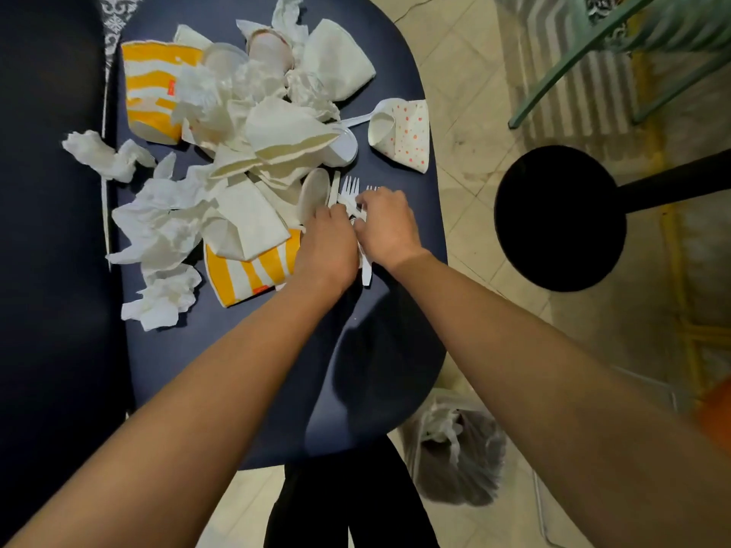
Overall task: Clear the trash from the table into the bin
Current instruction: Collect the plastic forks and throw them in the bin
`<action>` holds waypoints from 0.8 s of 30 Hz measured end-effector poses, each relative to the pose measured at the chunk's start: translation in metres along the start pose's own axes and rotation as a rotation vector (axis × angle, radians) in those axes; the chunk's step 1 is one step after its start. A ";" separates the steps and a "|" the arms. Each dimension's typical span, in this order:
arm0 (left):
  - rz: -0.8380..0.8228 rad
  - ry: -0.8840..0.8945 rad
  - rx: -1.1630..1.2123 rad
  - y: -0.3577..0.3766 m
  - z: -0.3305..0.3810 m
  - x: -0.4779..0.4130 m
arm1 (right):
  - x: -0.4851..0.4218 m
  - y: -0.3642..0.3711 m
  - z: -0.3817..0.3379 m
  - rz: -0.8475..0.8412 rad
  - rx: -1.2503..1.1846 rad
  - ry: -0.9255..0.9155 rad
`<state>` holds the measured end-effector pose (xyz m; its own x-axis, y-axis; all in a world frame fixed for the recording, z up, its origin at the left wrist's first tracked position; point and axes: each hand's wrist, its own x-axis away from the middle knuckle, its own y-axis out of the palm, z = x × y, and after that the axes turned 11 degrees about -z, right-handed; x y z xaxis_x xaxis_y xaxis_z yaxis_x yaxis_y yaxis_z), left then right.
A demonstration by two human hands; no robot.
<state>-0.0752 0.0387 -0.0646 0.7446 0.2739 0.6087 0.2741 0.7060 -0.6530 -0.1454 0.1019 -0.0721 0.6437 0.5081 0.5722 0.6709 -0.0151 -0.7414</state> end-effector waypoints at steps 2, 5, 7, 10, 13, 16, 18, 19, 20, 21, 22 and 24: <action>0.006 -0.026 -0.016 0.000 0.001 -0.004 | -0.004 0.000 -0.001 -0.010 0.022 0.010; 0.025 -0.033 -0.056 -0.001 0.001 -0.009 | -0.008 0.000 -0.001 -0.044 0.020 0.018; 0.050 -0.033 -0.058 -0.001 0.001 -0.010 | -0.009 0.000 -0.002 -0.074 0.014 0.027; 0.075 -0.038 -0.019 -0.002 0.002 -0.012 | -0.008 0.001 -0.003 -0.108 -0.035 0.047; 0.086 -0.048 0.021 0.000 0.005 -0.012 | -0.006 0.001 -0.004 -0.096 -0.056 0.077; 0.076 -0.035 -0.033 0.003 0.006 -0.011 | -0.001 -0.002 -0.002 -0.025 -0.103 0.128; 0.071 -0.038 -0.032 0.005 0.005 -0.011 | 0.004 -0.005 0.002 0.007 -0.157 0.189; 0.073 -0.047 -0.008 0.005 0.005 -0.010 | 0.007 -0.005 0.004 0.009 -0.182 0.222; 0.075 -0.059 0.015 0.005 0.005 -0.010 | 0.010 -0.003 0.006 0.003 -0.206 0.253; 0.069 -0.070 0.025 0.005 0.006 -0.010 | 0.013 -0.001 0.008 -0.005 -0.233 0.282; 0.057 -0.078 0.019 0.005 0.006 -0.010 | 0.015 0.002 0.009 -0.018 -0.264 0.306; 0.017 -0.077 -0.046 0.005 0.007 -0.010 | 0.018 0.009 0.010 -0.049 -0.319 0.337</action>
<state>-0.0855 0.0447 -0.0707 0.7008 0.3366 0.6289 0.2906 0.6705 -0.6827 -0.1319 0.1195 -0.0722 0.6566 0.2074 0.7251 0.7493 -0.2894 -0.5957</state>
